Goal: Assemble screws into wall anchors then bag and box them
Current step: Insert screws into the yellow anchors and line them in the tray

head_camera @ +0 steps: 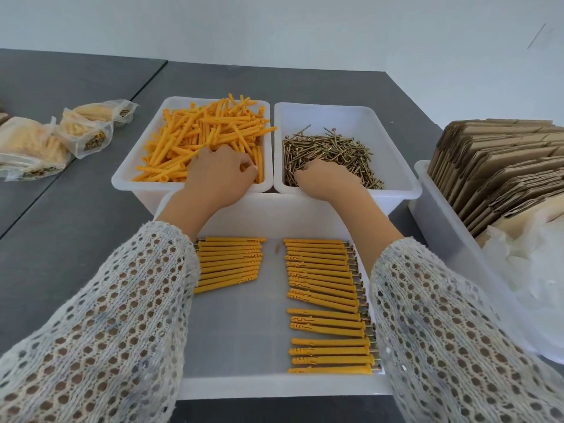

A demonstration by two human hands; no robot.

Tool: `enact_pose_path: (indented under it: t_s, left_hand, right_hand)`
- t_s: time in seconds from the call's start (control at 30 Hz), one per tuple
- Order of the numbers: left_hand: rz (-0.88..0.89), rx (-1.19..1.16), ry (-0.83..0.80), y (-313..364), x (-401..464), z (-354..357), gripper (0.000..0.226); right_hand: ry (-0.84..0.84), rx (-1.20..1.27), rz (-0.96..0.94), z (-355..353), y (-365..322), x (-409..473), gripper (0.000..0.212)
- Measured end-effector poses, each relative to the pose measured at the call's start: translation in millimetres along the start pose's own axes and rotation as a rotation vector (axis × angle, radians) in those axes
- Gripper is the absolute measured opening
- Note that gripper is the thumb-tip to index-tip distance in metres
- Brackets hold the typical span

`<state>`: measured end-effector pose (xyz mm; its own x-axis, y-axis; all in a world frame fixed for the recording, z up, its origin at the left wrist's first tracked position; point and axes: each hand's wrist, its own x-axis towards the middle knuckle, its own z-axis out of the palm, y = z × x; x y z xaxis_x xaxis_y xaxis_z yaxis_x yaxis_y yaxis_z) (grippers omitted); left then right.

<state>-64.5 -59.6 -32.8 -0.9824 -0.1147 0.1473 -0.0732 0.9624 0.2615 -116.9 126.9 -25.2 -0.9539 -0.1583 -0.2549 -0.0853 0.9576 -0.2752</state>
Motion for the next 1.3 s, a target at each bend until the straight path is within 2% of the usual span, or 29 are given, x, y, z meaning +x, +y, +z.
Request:
enact_pose_path:
  t_s: [0.17,0.37,0.47,0.6,0.9,1.03,1.13,1.3]
  left_hand:
    - [0.065,-0.138,0.045,-3,-4,2,0.028]
    - [0.064,-0.265,0.076,-5,-2,3,0.02]
    - [0.042,-0.325,0.01,-6,1,2,0.012]
    - [0.037,-0.256,-0.104,-8,4,2,0.023]
    - [0.117,-0.174,-0.084,-9,6,3,0.058]
    - [0.147,-0.214,-0.092,-10,6,6,0.052]
    - [0.141,-0.153,-0.081,-7,6,7,0.044]
    - [0.107,-0.199,-0.075,-7,5,7,0.039]
  right_hand:
    - [0.045,-0.01,-0.022,2,-3,-1,0.05]
    - [0.068,0.019,-0.057,4,0,2,0.039]
    - [0.041,0.037,-0.043,3,-1,3,0.034]
    - [0.026,0.034,-0.056,3,-2,5,0.026]
    - [0.004,0.053,-0.092,3,-2,6,0.026]
    - [0.0,0.056,-0.137,2,-2,5,0.021]
    - [0.012,0.055,-0.137,3,-1,7,0.021]
    - [0.104,0.086,-0.115,5,1,4,0.025]
